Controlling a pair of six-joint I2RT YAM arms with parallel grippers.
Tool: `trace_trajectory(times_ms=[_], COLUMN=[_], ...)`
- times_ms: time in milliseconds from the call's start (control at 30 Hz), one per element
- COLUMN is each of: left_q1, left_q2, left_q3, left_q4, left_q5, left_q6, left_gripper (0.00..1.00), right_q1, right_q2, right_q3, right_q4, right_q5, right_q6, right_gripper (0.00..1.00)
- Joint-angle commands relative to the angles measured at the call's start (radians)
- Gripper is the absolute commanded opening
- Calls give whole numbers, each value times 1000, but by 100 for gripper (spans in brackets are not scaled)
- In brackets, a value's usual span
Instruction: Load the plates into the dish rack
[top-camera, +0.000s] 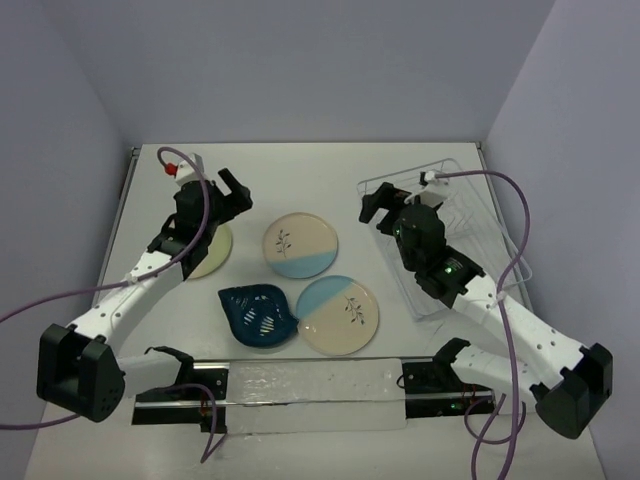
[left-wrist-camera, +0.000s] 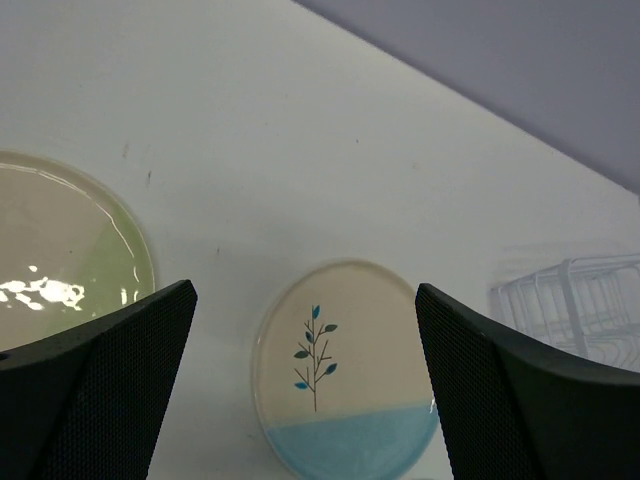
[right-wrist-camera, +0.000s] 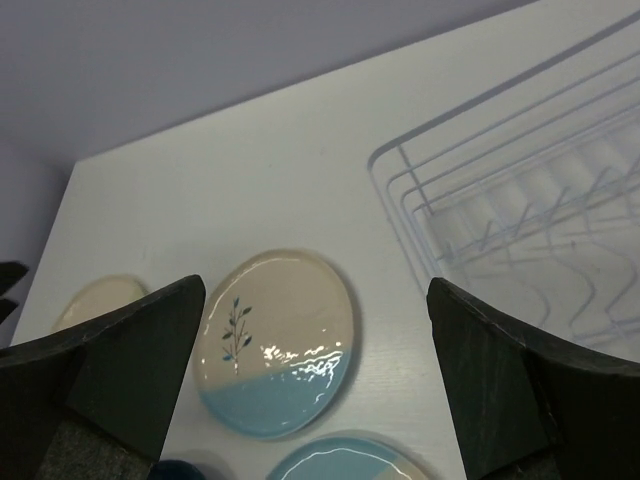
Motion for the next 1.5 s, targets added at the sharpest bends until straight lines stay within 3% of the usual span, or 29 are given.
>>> trace_trajectory(times_ms=[0, 367, 567, 1000, 1267, 1467], left_q1=[-1, -7, -10, -19, -41, -44], left_q2=[114, 360, 469, 553, 570, 582], left_q3=[22, -64, -48, -65, -41, -20], left_q4=[6, 121, 81, 110, 85, 69], left_q5=[55, 257, 221, 240, 198, 173], left_q6=[-39, -7, -18, -8, 9, 13], left_gripper=[99, 72, 53, 44, 23, 15], right_q1=[4, 31, 31, -1, -19, -26], right_q2=[93, 363, 522, 778, 875, 929], right_q3=[81, 201, 277, 394, 431, 442], right_q4=[17, -9, -58, -153, -177, -185], right_q5=[-172, -263, -277, -265, -275, -277], right_q6=[-41, 12, 50, 141, 175, 195], right_gripper=[100, 100, 100, 100, 100, 100])
